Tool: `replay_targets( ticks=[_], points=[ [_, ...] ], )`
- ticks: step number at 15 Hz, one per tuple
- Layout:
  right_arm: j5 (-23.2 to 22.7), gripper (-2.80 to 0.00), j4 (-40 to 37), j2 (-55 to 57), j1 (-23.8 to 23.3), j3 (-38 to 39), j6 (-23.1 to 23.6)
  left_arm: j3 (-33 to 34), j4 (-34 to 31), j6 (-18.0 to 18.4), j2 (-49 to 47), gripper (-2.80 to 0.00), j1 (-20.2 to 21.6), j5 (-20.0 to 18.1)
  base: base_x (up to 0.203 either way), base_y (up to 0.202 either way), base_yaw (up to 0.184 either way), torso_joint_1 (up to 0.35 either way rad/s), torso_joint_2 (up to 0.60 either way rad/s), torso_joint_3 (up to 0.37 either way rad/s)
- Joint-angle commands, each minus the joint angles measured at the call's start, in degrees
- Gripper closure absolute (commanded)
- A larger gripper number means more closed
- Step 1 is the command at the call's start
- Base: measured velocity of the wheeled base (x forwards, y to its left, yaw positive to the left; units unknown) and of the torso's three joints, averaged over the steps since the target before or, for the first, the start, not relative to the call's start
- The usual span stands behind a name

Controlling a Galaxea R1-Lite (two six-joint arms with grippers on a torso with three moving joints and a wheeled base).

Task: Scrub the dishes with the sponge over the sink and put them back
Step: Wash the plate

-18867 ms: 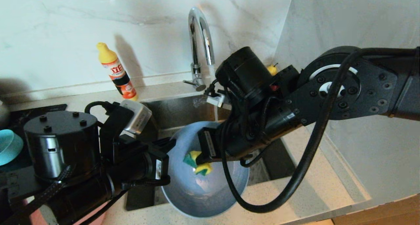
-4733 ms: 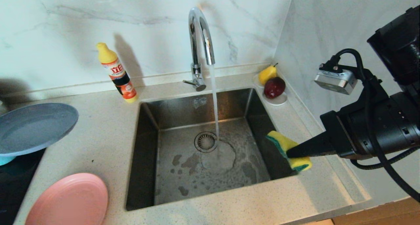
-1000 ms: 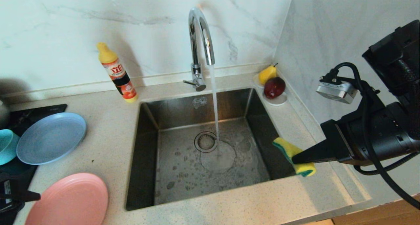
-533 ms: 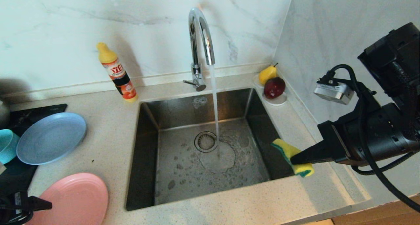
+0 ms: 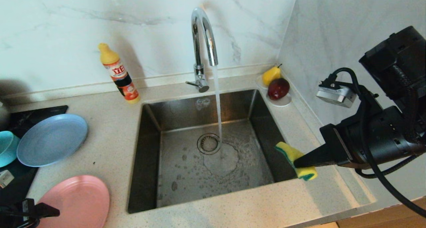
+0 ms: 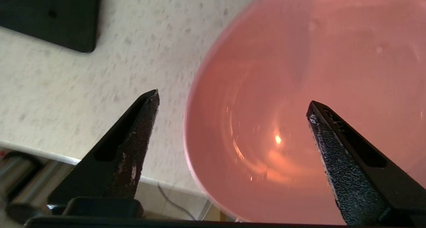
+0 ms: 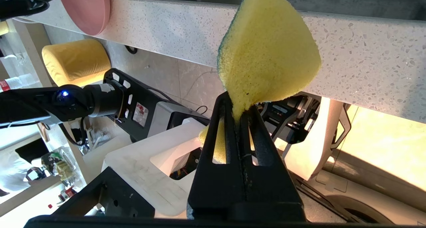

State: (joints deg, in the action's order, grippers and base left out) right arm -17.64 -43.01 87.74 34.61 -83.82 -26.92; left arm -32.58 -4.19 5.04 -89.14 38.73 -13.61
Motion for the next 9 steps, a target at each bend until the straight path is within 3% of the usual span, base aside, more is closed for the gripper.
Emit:
replay_targets(
  ticks=[1, 9],
  points=[
    [-0.11, 0.00, -0.14, 0.27, 0.02, -0.14, -0.12, 0.78, 1.34, -0.09, -2.75, -2.80, -0.04, -0.27, 0.000, 0.000, 0.000, 0.000, 0.00, 0.000],
    [-0.11, 0.00, -0.23, 0.24, 0.02, -0.38, -0.15, 1.38, 1.47, -0.21, -4.20, -2.80, 0.00, -0.45, 0.000, 0.000, 0.000, 0.000, 0.00, 0.000]
  ],
)
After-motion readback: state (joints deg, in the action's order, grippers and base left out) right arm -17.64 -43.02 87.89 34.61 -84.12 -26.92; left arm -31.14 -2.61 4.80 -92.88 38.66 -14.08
